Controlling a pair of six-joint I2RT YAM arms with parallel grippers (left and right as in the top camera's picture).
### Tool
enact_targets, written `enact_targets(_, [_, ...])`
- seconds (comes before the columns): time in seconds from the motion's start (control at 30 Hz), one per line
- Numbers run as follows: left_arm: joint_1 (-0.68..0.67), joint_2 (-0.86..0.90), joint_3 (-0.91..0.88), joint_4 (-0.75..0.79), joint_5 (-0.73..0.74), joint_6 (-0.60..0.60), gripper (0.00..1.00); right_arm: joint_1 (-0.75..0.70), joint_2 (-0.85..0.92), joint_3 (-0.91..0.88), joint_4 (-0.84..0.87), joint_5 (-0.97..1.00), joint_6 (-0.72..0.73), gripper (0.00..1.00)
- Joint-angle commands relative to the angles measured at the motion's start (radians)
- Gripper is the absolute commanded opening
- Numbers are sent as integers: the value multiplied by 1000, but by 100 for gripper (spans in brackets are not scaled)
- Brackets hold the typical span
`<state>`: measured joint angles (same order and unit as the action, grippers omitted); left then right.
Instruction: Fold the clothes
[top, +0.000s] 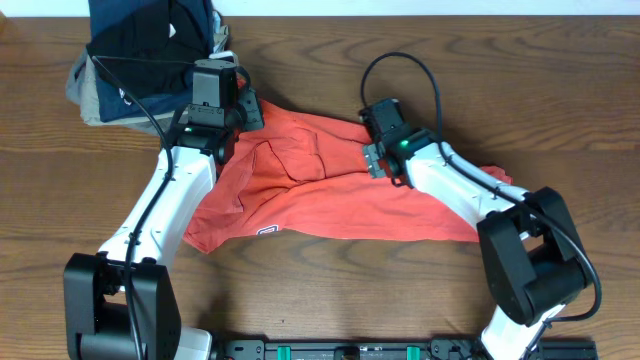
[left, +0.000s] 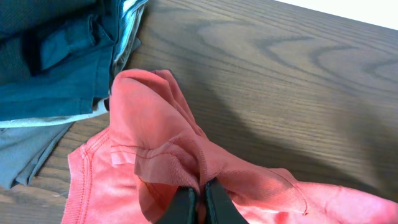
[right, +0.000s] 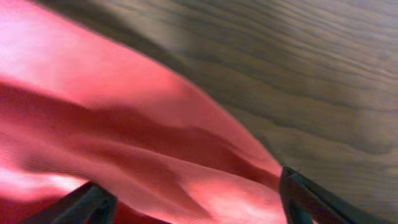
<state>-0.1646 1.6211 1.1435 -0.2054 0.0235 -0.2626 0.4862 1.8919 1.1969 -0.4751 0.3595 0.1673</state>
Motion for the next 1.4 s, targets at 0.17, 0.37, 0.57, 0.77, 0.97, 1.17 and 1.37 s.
enact_targets(0.17, [2,-15,9,1,-4,-5,6,-77,8,13,-14,-10,50,69])
enact_targets(0.37, [2,-15,9,0,-4,-5,6,-97,8,11,-28,-31,57,57])
enact_targets(0.57, [2,-15,9,0,-4,-5,6,-106,8,-20,-40,-49,56,57])
enact_targets(0.77, [2,-15,9,0,-4,-5,6,-133,8,-48,-41,-55,56,58])
enact_targets(0.97, [2,-15,9,-1,-4,-5,6,-153,8,-56,-42,-53,48,57])
enact_targets(1.17, [2,-15,9,-4,-4,-5,6,-182,8,-59,-42,-53,44,40])
enact_targets(1.37, [2,-15,9,-3,-4,-5,6,-210,8,-59,-45,-29,72,22])
